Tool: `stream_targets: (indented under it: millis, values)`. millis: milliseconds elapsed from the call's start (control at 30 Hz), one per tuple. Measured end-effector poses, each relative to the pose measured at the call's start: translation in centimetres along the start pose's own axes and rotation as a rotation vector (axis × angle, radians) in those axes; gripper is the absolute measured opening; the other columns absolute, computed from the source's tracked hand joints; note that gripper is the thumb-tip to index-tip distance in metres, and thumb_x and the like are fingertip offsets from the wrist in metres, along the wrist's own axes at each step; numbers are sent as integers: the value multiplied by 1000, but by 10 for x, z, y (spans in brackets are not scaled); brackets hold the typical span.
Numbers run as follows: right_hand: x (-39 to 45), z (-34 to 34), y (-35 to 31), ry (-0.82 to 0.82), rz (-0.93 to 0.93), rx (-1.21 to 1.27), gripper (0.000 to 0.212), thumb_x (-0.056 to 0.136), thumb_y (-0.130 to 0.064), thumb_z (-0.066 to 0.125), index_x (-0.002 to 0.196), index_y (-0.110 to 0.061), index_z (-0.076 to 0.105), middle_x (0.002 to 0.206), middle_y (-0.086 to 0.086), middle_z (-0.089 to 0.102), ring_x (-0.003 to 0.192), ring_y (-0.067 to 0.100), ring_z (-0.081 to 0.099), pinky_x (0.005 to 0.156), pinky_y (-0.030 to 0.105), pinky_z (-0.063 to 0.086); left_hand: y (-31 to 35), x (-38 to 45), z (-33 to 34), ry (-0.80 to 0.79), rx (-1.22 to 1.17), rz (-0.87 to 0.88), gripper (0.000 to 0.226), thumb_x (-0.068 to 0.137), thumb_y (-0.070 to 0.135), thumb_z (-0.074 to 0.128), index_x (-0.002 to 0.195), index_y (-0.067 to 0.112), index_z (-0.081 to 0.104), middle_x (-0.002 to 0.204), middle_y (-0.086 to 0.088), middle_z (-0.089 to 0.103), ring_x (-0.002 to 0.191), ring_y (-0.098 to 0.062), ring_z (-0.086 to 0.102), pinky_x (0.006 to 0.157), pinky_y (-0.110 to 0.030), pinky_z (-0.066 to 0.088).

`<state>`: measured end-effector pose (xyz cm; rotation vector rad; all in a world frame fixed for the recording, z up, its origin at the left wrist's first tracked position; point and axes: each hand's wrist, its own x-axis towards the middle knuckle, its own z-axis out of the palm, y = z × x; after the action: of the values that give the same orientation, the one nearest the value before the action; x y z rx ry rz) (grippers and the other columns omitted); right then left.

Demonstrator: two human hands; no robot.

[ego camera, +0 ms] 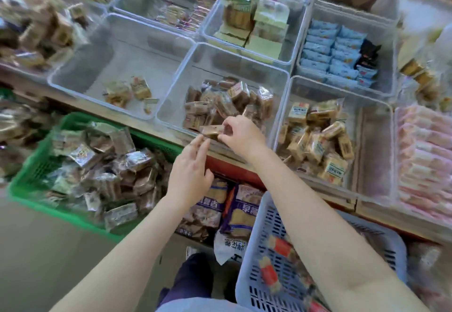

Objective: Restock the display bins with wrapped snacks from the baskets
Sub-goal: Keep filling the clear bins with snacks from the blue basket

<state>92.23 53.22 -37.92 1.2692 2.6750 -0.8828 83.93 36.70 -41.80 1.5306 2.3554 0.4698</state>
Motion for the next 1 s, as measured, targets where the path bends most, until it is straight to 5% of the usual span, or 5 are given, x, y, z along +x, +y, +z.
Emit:
stream_targets:
  millis: [167, 367, 500, 667, 1000]
  values:
    - [5, 4, -3, -68, 63, 40, 38, 94, -33, 69, 128, -16, 66, 124, 3, 64, 113, 21, 59, 85, 29, 44, 5, 1, 2, -40, 12, -62, 75, 90, 26, 60, 155, 11, 28, 163, -11, 20, 115, -34, 56, 87, -45, 52]
    - [-100, -12, 43, 340, 35, 286, 11, 95, -17, 62, 100, -13, 72, 86, -3, 63, 75, 11, 57, 68, 20, 46, 45, -2, 0, -54, -183, -66, 51, 94, 27, 60, 142, 12, 50, 145, -10, 45, 115, -31, 56, 91, -42, 49]
    - [-189, 22, 137, 234, 415, 292, 15, 99, -22, 58, 104, -14, 70, 97, -2, 67, 91, 16, 63, 74, 26, 47, 105, -12, 34, -490, -283, 4, 31, 100, 33, 52, 129, 24, 59, 114, 5, 65, 103, -16, 62, 83, -34, 51]
    - [-272, 52, 268, 303, 864, 80, 39, 92, -20, 65, 129, -11, 58, 131, 17, 50, 122, 35, 50, 97, 39, 44, 180, -30, 85, -908, -253, -7, 38, 105, 34, 47, 139, 21, 55, 138, 3, 58, 119, -16, 58, 93, -28, 46]
    - [-298, 70, 380, 203, 942, 363, 42, 92, -36, 67, 130, -24, 54, 122, 7, 63, 105, 31, 63, 86, 42, 54, 257, -46, 140, -906, -307, -170, 34, 103, 33, 50, 133, 22, 59, 126, 0, 64, 103, -16, 64, 81, -30, 48]
